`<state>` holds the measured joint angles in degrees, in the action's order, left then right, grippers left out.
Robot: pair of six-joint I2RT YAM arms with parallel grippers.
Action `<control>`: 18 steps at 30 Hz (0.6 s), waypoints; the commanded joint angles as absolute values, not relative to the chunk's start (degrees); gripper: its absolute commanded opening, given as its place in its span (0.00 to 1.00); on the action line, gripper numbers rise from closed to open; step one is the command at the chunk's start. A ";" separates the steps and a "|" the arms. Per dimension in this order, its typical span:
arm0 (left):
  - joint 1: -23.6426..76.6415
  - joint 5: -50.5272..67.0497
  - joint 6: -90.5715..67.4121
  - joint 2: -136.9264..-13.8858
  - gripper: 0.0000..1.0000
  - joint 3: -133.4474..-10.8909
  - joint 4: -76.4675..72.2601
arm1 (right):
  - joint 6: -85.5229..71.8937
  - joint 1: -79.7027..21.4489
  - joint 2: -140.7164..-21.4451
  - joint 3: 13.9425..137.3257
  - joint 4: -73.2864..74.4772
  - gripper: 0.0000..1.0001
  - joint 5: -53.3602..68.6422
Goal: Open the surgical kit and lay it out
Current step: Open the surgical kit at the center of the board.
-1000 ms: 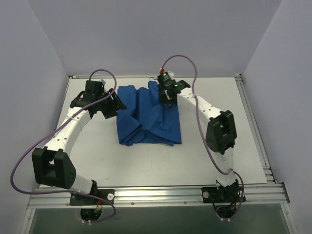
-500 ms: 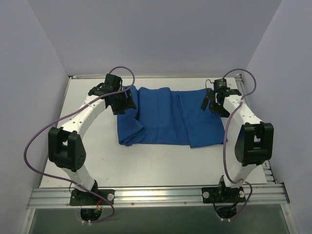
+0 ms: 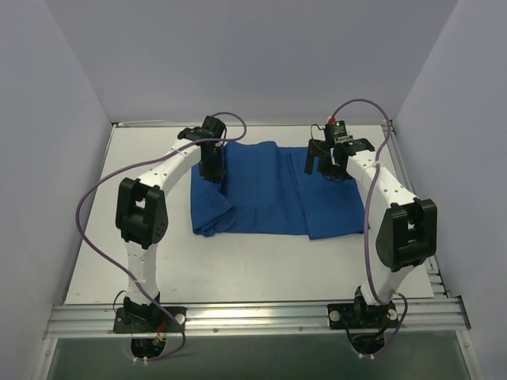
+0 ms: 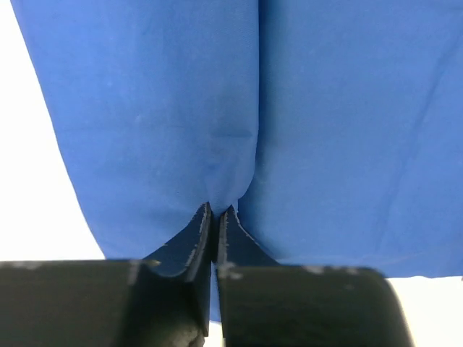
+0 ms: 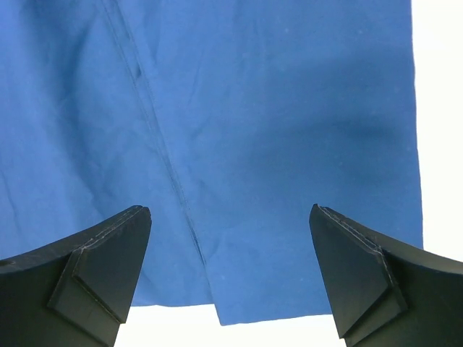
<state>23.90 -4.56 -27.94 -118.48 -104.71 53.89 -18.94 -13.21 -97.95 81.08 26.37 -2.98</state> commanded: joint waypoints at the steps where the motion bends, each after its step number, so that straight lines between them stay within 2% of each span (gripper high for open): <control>1: 22.42 -6.24 -24.18 -117.60 0.02 -111.09 57.92 | -17.14 -13.88 -98.26 82.44 27.68 0.96 -2.02; 5: 17.15 -7.56 -23.38 -111.64 0.02 -107.24 56.61 | -16.44 -15.11 -101.07 85.25 28.30 0.96 -0.88; 9: 9.77 -3.87 -22.15 -102.05 0.02 -97.13 50.72 | -15.82 -16.87 -103.36 87.01 28.92 0.96 -0.62; 13: 4.41 -6.16 -22.75 -100.38 0.04 -93.18 55.02 | -15.91 -17.14 -104.93 87.89 28.83 0.96 -0.62; 15: -2.69 -3.62 -22.42 -98.97 0.38 -85.10 52.48 | -15.65 -17.31 -105.82 88.50 29.44 0.97 1.23; 16: -4.73 -2.47 -21.63 -98.62 0.47 -83.77 52.38 | -15.56 -17.49 -106.60 88.85 29.88 0.97 1.06; 18: -7.37 -2.55 -20.66 -98.27 0.56 -83.49 53.00 | -15.12 -17.67 -107.05 88.51 30.06 0.97 0.27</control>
<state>-3.20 -3.81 -22.57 -99.20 -85.34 52.66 -16.29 -17.39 -106.39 86.46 27.57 0.49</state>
